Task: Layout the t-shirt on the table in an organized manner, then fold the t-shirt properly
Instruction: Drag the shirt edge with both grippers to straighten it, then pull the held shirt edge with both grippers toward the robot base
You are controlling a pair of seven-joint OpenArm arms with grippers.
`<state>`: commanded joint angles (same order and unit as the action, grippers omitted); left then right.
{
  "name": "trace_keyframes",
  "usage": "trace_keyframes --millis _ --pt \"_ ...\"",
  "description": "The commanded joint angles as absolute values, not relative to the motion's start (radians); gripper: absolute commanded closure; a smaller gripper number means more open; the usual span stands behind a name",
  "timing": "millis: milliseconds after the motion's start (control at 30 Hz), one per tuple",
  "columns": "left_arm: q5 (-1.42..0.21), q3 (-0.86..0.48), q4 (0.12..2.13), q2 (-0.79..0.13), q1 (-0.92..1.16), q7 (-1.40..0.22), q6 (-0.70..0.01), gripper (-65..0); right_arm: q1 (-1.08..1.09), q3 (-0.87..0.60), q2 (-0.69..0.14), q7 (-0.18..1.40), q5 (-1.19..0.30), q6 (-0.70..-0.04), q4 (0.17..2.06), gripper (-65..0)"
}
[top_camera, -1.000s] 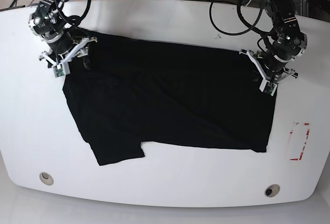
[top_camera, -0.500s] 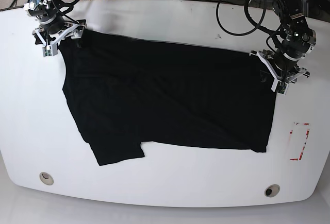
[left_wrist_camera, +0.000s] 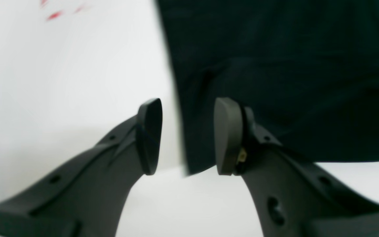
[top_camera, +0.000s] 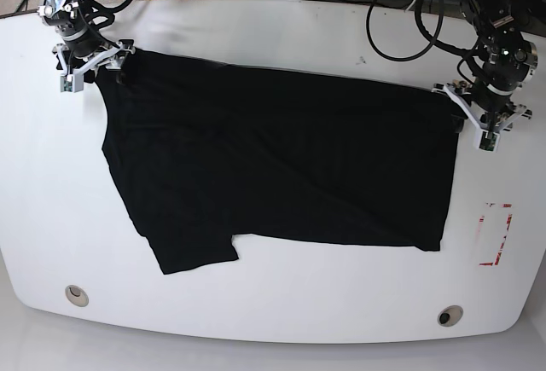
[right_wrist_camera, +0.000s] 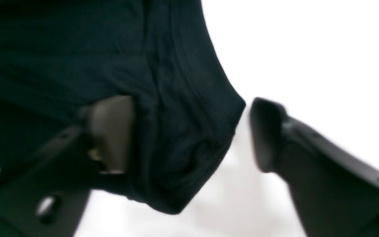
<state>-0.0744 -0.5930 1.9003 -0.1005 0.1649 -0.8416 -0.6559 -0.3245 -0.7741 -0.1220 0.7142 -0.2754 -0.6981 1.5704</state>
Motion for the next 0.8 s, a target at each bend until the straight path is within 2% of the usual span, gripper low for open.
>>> trace_keyframes --millis 33,100,167,200,300,800 --pt "-0.074 -0.598 1.9 -0.101 0.165 -0.842 -0.662 -25.1 -0.325 -0.774 -0.122 0.714 -0.275 -0.698 1.57 -24.7" --pt "-0.074 -0.608 1.9 -0.101 0.166 -0.843 -0.685 -28.3 -0.323 -0.774 -0.122 0.719 -0.272 -0.698 1.57 -13.3" --pt "-0.073 -0.616 1.9 -0.097 0.168 -0.843 -0.691 -32.8 -0.323 -0.773 -0.12 0.72 -0.269 -0.698 1.57 -7.5" --pt "-0.073 -0.621 1.899 -0.096 0.17 -0.843 -0.691 -34.9 -0.323 -0.771 -0.12 0.72 -0.269 -0.698 1.57 -6.5" --pt "-0.073 -0.63 1.874 -0.093 0.168 -0.843 -0.691 -39.0 -0.323 -0.75 -0.12 0.72 -0.269 -0.698 1.57 -6.2" --pt "-0.139 -0.621 1.659 -0.07 0.131 -0.842 -0.691 -39.2 -0.326 -0.733 -0.12 0.72 -0.274 -0.698 1.578 -5.9"
